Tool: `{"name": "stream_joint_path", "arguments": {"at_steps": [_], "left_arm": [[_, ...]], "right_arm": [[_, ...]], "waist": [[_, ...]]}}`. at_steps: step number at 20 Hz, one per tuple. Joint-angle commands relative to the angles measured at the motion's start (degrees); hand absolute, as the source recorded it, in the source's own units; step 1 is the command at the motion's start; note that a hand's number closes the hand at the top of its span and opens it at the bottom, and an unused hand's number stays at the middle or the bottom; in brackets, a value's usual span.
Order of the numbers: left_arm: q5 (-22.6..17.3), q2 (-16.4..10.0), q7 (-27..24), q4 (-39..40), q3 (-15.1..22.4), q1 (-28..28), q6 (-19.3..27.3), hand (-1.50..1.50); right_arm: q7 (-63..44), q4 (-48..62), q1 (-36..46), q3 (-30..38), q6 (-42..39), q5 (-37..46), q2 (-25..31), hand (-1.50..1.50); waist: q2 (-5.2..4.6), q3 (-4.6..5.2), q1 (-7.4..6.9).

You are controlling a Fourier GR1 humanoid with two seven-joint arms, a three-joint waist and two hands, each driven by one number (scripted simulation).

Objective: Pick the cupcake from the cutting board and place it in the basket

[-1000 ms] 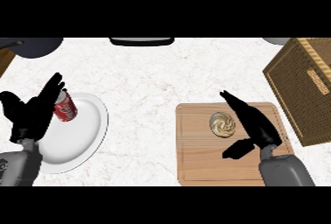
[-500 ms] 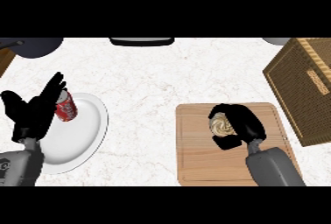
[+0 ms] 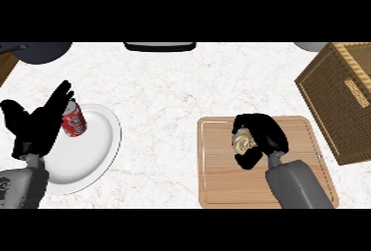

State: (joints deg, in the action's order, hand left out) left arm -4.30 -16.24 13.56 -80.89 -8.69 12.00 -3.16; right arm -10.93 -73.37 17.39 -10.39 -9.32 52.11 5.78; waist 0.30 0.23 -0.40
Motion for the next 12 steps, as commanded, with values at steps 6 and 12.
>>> {"name": "stream_joint_path", "arguments": {"at_steps": [6, 12], "left_arm": [[0.1, 0.5, -0.1, -0.5, 1.6, 2.3, -1.0, 0.0], [0.5, 1.9, 0.4, 0.7, 3.4, 4.7, -1.3, 0.0]], "right_arm": [[-35.6, 9.3, 15.7, 17.3, 16.4, 2.8, -5.7, 1.5], [-43.6, 14.0, 29.6, 19.5, 36.4, 7.2, -5.8, 1.5]], "waist": [[-2.29, -0.22, -4.16], [-2.77, -0.26, -6.48]]}}
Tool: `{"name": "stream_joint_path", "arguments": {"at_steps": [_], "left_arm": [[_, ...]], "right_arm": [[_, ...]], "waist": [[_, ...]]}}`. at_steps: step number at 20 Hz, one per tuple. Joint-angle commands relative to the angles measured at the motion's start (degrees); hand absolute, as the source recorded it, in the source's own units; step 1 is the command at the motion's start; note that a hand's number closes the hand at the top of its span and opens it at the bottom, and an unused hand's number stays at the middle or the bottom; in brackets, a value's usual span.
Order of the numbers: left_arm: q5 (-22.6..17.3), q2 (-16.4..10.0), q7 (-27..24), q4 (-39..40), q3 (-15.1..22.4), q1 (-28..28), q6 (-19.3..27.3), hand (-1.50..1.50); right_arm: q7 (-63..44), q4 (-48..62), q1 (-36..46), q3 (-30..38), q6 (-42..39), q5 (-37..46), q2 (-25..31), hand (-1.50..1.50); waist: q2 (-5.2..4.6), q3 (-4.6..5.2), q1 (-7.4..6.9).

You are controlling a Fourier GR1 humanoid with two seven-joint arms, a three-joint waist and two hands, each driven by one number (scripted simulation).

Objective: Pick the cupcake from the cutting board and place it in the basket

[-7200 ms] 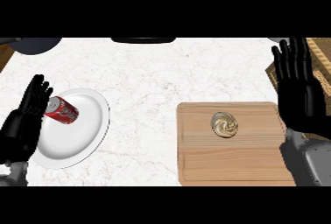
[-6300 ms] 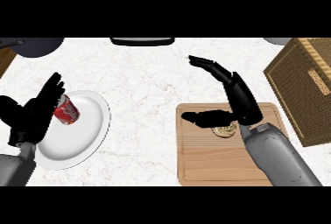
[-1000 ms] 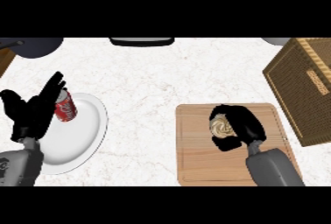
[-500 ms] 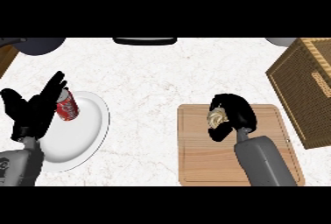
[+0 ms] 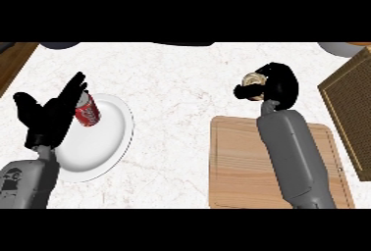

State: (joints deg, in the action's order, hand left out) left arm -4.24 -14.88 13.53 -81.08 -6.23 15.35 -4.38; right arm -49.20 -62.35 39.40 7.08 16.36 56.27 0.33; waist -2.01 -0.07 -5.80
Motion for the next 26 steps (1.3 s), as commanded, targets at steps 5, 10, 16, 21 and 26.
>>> {"name": "stream_joint_path", "arguments": {"at_steps": [5, 10, 16, 21, 26], "left_arm": [[0.8, 0.7, -0.1, 1.2, 1.1, 1.1, -0.1, 0.0], [1.5, 0.6, -1.0, 2.5, 0.4, 1.4, 1.0, 0.0], [1.5, -0.6, -0.5, 3.7, -0.3, 2.1, 0.4, 0.0], [1.0, 0.2, -2.9, 3.6, -0.7, -0.1, 0.3, 0.0], [1.5, -0.3, -0.5, 2.9, -0.2, 1.4, 0.3, 0.0]], "right_arm": [[-9.3, 9.6, 18.2, 2.2, 20.4, 14.7, 0.7, 1.5], [-17.7, 18.2, 27.0, 5.0, 23.5, 24.3, 2.7, 1.5], [-23.2, 26.4, 36.9, 9.0, 19.6, 31.7, 6.2, 1.5], [-24.9, 31.8, 41.4, 12.4, 19.2, 35.1, 10.1, 1.5], [-24.6, 35.9, 43.6, 14.4, 20.2, 38.8, 15.3, 1.5]], "waist": [[-0.13, 0.28, -1.24], [-0.21, 0.35, -0.55], [0.28, 0.28, 1.4], [0.26, 0.26, 1.22], [0.06, 0.19, 1.3]]}}
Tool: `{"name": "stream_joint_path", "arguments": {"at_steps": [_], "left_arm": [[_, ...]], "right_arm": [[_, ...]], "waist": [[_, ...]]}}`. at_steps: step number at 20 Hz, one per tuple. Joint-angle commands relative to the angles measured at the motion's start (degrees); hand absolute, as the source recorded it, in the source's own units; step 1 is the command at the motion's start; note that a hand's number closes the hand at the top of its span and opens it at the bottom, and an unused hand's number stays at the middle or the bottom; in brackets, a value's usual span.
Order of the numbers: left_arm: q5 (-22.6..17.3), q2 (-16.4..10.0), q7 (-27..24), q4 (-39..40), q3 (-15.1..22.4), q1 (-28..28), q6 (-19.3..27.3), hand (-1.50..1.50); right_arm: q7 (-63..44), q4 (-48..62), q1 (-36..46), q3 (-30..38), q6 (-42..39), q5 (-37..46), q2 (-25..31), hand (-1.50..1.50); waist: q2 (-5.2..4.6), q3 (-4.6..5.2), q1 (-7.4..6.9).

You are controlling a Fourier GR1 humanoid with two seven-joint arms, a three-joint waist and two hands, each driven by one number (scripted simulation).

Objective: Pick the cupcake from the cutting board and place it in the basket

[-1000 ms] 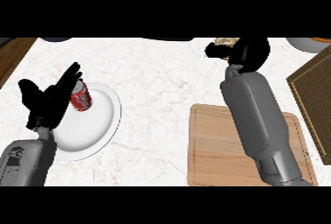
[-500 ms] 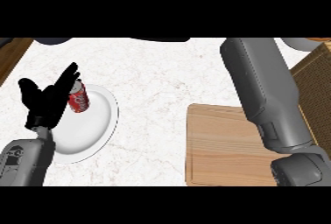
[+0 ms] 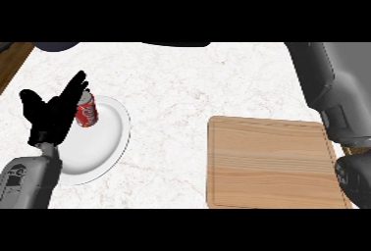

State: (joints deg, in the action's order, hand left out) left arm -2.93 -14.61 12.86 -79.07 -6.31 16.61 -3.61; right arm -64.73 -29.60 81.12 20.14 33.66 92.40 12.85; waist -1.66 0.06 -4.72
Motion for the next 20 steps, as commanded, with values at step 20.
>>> {"name": "stream_joint_path", "arguments": {"at_steps": [20], "left_arm": [[-0.1, -0.3, 3.0, -1.0, -1.4, -0.9, 1.2, 0.0]], "right_arm": [[-9.4, 8.1, -4.7, 7.7, 0.9, 10.0, 12.5, 1.5]], "waist": [[1.18, -0.09, 3.05]]}}
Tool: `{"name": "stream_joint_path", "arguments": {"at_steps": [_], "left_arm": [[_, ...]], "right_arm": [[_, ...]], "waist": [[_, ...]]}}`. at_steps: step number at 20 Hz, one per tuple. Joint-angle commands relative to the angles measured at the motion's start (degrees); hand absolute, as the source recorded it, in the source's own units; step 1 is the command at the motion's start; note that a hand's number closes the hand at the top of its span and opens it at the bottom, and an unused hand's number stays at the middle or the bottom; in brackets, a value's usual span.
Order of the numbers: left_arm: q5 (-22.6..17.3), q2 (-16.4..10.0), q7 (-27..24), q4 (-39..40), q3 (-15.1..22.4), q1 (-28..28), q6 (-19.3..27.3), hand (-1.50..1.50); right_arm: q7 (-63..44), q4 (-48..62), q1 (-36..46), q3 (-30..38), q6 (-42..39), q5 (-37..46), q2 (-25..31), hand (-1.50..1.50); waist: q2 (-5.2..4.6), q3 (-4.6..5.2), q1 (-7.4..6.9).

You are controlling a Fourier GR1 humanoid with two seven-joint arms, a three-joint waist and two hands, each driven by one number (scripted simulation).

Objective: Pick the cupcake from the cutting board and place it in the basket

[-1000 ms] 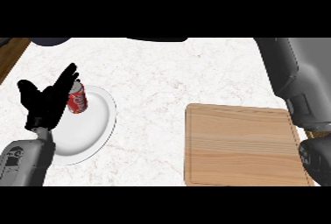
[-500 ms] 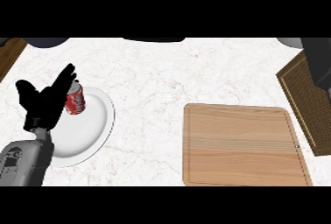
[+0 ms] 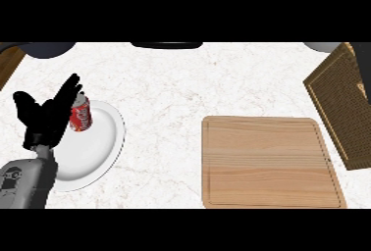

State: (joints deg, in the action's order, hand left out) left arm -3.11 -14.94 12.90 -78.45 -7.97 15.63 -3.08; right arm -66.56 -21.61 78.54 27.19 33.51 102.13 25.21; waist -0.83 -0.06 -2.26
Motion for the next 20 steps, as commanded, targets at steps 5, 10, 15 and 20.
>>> {"name": "stream_joint_path", "arguments": {"at_steps": [5, 10, 15, 20], "left_arm": [[-0.9, -0.3, -0.2, -3.1, -0.7, -5.9, -1.0, 0.0], [-1.2, -1.6, 3.2, -2.5, -1.3, -0.2, -1.0, 0.0], [-1.0, -0.5, -0.2, -1.6, -1.5, -2.7, -0.7, 0.0], [-0.1, 0.5, 3.0, -3.6, 0.1, -1.6, 0.2, 0.0]], "right_arm": [[-2.9, -2.6, -6.5, 4.3, 7.8, -3.1, 1.3, 1.5], [-2.9, -5.2, -10.3, 4.4, 10.5, -2.3, -1.5, 1.5], [-8.2, -8.3, -15.6, 9.1, 15.4, -0.4, 1.1, -1.5], [-1.3, -6.0, -17.7, 11.0, 16.2, -2.9, 1.7, -1.5]], "waist": [[0.46, 0.02, 0.5], [0.59, 0.05, 1.44], [0.21, 0.02, 0.95], [0.3, -0.01, 0.92]]}}
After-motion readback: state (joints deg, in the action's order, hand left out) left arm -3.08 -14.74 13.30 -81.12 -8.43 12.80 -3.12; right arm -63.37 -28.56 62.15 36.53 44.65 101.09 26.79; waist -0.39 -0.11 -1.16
